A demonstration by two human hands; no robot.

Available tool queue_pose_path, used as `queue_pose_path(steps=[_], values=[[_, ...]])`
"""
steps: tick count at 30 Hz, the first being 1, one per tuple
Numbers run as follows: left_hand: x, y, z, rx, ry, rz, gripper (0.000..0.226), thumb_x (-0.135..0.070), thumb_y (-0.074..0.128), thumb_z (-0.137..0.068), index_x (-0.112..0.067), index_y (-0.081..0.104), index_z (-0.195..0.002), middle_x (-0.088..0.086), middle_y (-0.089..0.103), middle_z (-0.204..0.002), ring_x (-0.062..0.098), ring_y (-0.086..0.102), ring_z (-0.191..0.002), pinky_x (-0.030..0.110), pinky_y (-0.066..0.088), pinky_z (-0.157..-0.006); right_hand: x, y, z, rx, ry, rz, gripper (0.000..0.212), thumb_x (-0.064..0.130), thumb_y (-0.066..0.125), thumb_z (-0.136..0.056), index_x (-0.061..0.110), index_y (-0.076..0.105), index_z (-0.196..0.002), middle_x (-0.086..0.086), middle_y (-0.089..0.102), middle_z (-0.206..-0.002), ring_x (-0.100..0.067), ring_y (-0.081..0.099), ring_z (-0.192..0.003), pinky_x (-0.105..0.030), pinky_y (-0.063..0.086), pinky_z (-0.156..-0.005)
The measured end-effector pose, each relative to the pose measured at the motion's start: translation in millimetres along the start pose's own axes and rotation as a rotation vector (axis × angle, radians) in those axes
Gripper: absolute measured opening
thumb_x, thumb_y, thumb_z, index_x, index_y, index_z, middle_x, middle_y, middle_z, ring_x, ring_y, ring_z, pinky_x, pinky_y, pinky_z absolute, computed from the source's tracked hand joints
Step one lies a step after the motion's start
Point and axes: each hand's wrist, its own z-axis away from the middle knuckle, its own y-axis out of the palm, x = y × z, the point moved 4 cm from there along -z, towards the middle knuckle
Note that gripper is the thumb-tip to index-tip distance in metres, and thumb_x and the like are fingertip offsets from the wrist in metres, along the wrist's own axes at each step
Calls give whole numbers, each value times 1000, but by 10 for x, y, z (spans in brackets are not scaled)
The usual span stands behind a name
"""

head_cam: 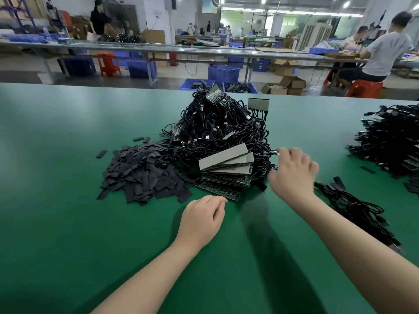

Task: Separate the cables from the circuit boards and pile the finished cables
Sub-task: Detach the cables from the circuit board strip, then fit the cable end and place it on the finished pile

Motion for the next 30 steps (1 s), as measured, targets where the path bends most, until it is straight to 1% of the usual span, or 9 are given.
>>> queue_pose_path(steps=[3,6,10,11,13,17,22,26,30], values=[[-9,-14,-2,-9,-1,-5,19,-19,55,-96,-20,72,-104,-11,71,-100,10,64,-92,30,47,-80,522,-221,-154,-93,-128,-212,47,34,55,-95,24,46,-140,-9,47,-134,-33,42,-123,-45,28,-101],[-9,-15,-8,6,11,-18,19,-20,54,-97,-17,71,-104,-8,71,-99,14,64,-91,33,47,-79,855,-301,-403,-20,-160,-282,46,38,51,-98,31,45,-143,-10,47,-140,-36,40,-128,-48,30,-105],[-27,-25,-11,-9,19,-25,18,-18,56,-96,-15,73,-102,-4,73,-96,19,66,-86,34,50,-76,1053,-119,-656,298,-279,-4,53,31,36,-105,42,23,-154,-9,29,-159,-36,22,-143,-50,23,-113],[-30,-24,-13,-15,19,-31,18,-18,57,-95,-15,73,-101,-4,73,-95,19,66,-85,34,50,-75,1066,-74,-680,324,-311,86,55,27,36,-104,41,20,-156,-7,32,-158,-34,23,-143,-50,23,-112],[-35,-17,-14,-13,25,-40,17,-18,57,-94,-15,73,-100,-3,73,-93,20,66,-84,34,51,-74,1082,-43,-716,262,-344,158,54,21,39,-102,37,31,-153,-6,46,-149,-31,34,-137,-47,29,-108],[-27,1,-31,-7,43,-44,18,-18,56,-94,-15,72,-98,-3,73,-91,21,66,-83,34,50,-73,1075,-42,-762,135,-325,25,41,20,48,-98,32,60,-135,-5,59,-135,-30,48,-127,-43,39,-102],[-9,31,-36,6,39,-37,20,-20,52,-95,-16,72,-99,-4,72,-92,21,65,-85,34,48,-75,966,-150,-792,44,-232,-428,27,21,62,-94,22,73,-118,0,71,-117,-21,63,-103,-39,54,-87],[-8,30,-37,2,43,-22,20,-20,52,-97,-16,71,-99,-5,72,-92,19,65,-87,35,48,-76,792,-377,-903,-127,-29,-885,18,27,65,-96,23,76,-110,6,74,-102,-9,62,-86,-28,52,-81],[-6,34,-30,17,42,-19,20,-21,51,-98,-16,71,-100,-6,71,-93,18,64,-87,36,47,-77,570,-737,-1026,-310,204,-1243,7,27,63,-97,31,66,-101,12,68,-91,-4,58,-73,-23,49,-73]])
